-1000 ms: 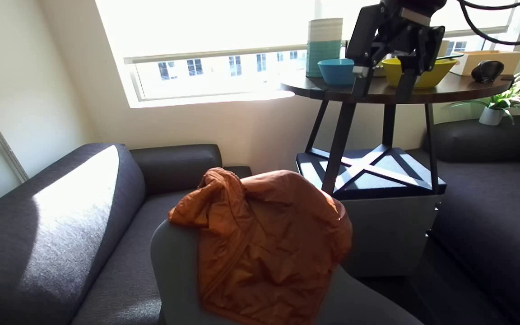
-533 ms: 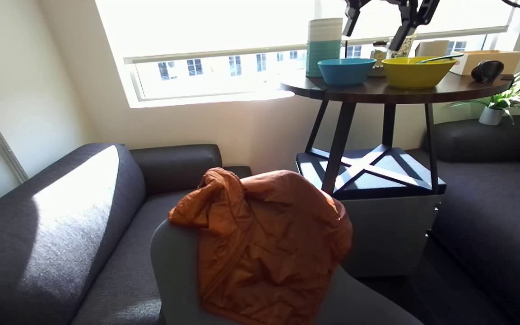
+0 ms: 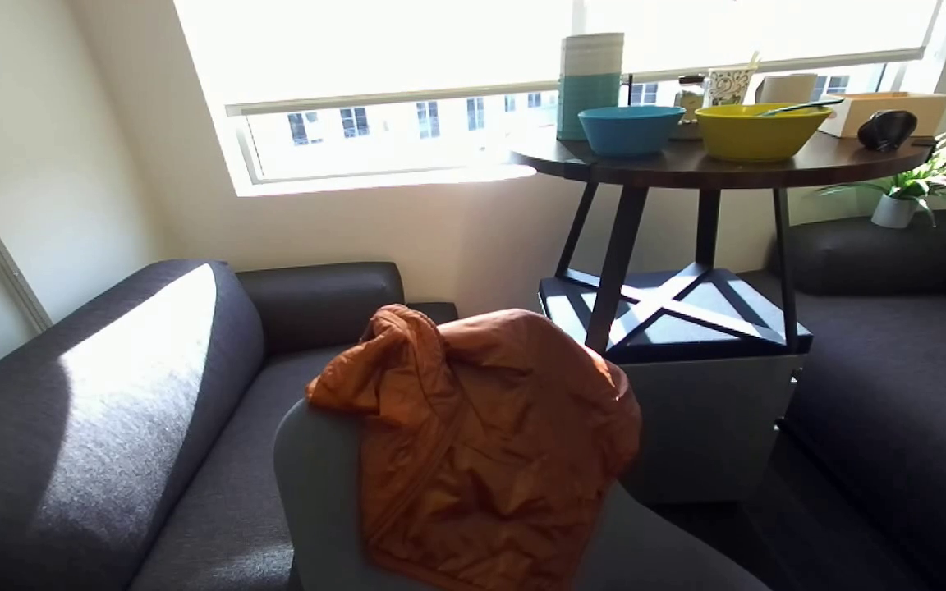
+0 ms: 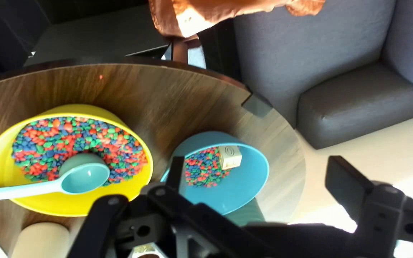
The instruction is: Put the blue bowl on top of the box
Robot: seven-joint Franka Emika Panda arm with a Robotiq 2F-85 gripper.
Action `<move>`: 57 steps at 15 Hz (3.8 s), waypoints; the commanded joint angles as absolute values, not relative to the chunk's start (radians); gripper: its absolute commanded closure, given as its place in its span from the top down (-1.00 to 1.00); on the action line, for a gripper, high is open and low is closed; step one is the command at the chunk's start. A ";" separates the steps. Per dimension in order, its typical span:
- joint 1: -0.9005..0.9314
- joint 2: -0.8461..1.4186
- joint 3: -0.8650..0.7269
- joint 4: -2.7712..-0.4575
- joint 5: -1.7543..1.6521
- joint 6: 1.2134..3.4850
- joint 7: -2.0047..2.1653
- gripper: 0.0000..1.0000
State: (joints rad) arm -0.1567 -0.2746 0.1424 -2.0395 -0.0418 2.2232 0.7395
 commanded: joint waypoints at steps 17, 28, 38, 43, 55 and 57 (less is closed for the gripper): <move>-0.091 -0.047 0.131 -1.845 -0.201 2.274 0.759 1.00; -0.023 0.078 0.062 -1.716 -0.383 2.281 0.675 1.00; 0.002 0.148 -0.013 -1.698 -0.471 2.277 0.681 1.00; 0.032 0.185 0.001 -1.724 -0.455 2.306 0.517 1.00; 0.087 0.328 -0.048 -1.679 -0.501 2.326 0.360 0.50; 0.094 0.340 -0.059 -1.666 -0.518 2.330 0.362 0.35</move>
State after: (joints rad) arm 0.0681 0.3075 -0.0303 -1.7095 -0.4790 2.3182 0.3685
